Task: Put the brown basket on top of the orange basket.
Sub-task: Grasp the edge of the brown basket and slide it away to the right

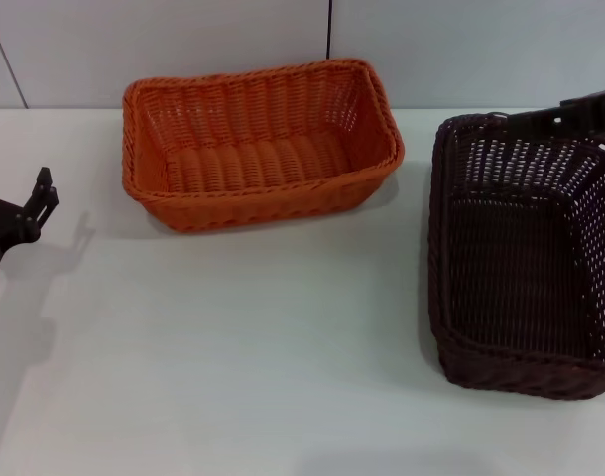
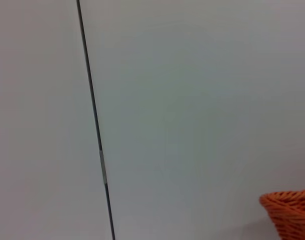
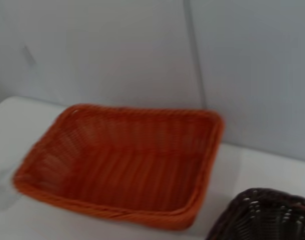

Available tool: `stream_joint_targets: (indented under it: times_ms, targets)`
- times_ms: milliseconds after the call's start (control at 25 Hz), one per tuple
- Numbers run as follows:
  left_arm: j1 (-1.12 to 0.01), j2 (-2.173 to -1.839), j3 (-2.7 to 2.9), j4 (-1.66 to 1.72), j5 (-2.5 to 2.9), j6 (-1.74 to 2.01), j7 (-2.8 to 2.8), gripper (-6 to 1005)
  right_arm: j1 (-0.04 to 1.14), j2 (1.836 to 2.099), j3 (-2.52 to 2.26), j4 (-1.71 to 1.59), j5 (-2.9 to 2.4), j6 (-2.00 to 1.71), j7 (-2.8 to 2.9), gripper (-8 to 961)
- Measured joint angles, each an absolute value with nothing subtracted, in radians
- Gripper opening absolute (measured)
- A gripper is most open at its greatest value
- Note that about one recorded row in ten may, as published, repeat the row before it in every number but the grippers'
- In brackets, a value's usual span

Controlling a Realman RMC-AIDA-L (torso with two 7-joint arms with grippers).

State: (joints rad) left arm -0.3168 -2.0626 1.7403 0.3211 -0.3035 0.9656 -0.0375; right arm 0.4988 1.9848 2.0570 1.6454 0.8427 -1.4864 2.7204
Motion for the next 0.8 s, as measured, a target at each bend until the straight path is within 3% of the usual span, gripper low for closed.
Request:
stream_joint_targets:
  times_ms: [120, 280, 320, 560, 600, 800]
  targets:
    - [-0.324, -2.061, 1.722, 0.319, -0.304, 0.953, -0.034, 808, 0.633, 1.958, 2.203, 1.658, 0.847, -1.760, 2.772, 817]
    - [-0.329, -2.060, 1.695, 0.313, -0.301, 0.948, -0.034, 808, 0.706, 1.937, 2.247, 1.648, 0.843, -1.894, 2.780, 817]
    - [-0.330, -2.060, 1.688, 0.313, -0.301, 0.949, -0.035, 808, 0.743, 1.918, 2.250, 1.629, 0.842, -1.967, 2.780, 817]
    - [-0.322, -2.061, 1.633, 0.314, -0.303, 0.972, -0.040, 808, 0.797, 1.887, 2.216, 1.552, 0.845, -2.116, 2.748, 817]
    - [-0.321, -2.061, 1.629, 0.316, -0.304, 0.974, -0.040, 808, 0.803, 1.869, 2.178, 1.520, 0.846, -2.134, 2.726, 817]
    - [-0.314, -2.064, 1.585, 0.323, -0.304, 0.976, -0.040, 808, 0.828, 1.839, 2.151, 1.446, 0.838, -2.161, 2.640, 817]
